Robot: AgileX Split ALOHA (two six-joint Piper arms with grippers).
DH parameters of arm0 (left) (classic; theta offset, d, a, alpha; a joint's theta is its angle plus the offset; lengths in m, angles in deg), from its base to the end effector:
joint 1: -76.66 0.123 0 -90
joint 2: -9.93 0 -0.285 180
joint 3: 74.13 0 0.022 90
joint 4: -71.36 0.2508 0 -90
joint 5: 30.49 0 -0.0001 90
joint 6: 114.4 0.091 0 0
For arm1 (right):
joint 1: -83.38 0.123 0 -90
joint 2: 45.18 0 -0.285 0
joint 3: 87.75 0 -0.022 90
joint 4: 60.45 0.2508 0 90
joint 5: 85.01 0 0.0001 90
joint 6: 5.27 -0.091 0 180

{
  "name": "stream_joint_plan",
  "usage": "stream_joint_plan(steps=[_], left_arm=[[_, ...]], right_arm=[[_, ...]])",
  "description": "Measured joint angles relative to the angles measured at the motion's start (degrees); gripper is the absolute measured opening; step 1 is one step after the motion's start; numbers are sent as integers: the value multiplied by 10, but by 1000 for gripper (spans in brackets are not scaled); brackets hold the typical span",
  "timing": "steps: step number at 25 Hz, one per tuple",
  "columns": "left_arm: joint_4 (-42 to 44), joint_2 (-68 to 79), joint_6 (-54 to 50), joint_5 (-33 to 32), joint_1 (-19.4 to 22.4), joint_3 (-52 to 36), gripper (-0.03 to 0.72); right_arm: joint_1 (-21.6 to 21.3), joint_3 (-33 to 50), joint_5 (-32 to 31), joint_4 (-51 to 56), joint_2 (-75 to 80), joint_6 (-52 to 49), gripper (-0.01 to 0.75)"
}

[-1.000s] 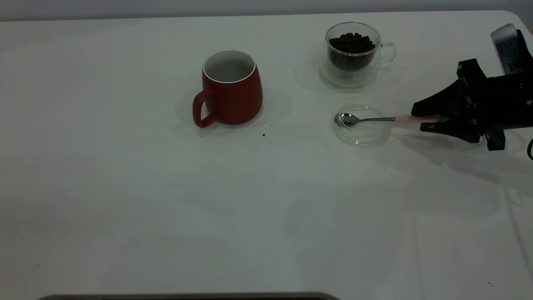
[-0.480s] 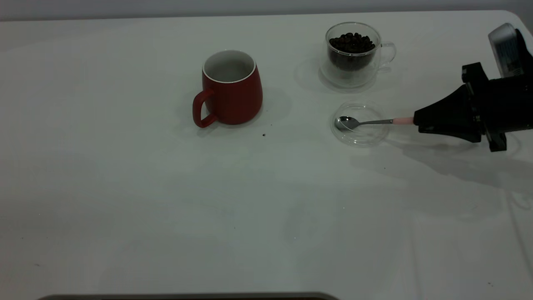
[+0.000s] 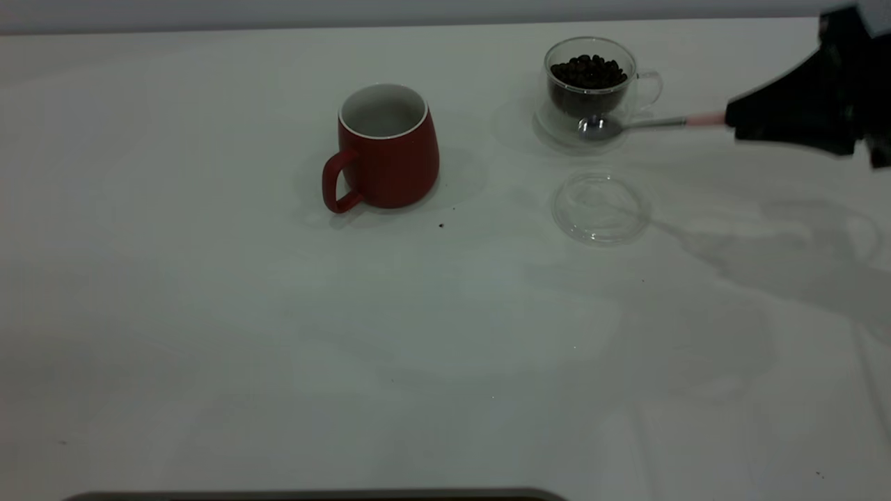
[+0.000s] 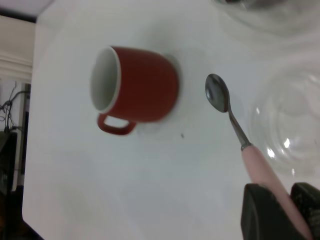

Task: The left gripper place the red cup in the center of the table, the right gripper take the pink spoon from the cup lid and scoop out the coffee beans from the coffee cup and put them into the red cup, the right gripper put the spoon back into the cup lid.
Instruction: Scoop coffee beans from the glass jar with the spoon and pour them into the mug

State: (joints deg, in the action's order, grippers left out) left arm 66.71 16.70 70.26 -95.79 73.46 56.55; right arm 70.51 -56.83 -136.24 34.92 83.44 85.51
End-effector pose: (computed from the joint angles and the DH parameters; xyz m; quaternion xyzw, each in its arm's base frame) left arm -0.0100 -0.0062 0.2675 0.0630 0.8690 -0.0342 0.4895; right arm 0.3202 -0.0006 0.0674 0.0580 0.8816 0.4080 0.2300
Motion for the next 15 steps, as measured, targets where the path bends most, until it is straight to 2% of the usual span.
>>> stream_joint_plan(steps=[4,15], left_arm=[[0,0,0,0,0,0,492],[0,0,0,0,0,0,492]], right_arm=[[0,-35,1,-11,-27,-16,114],[0,-248,27,-153,43,-182,114]])
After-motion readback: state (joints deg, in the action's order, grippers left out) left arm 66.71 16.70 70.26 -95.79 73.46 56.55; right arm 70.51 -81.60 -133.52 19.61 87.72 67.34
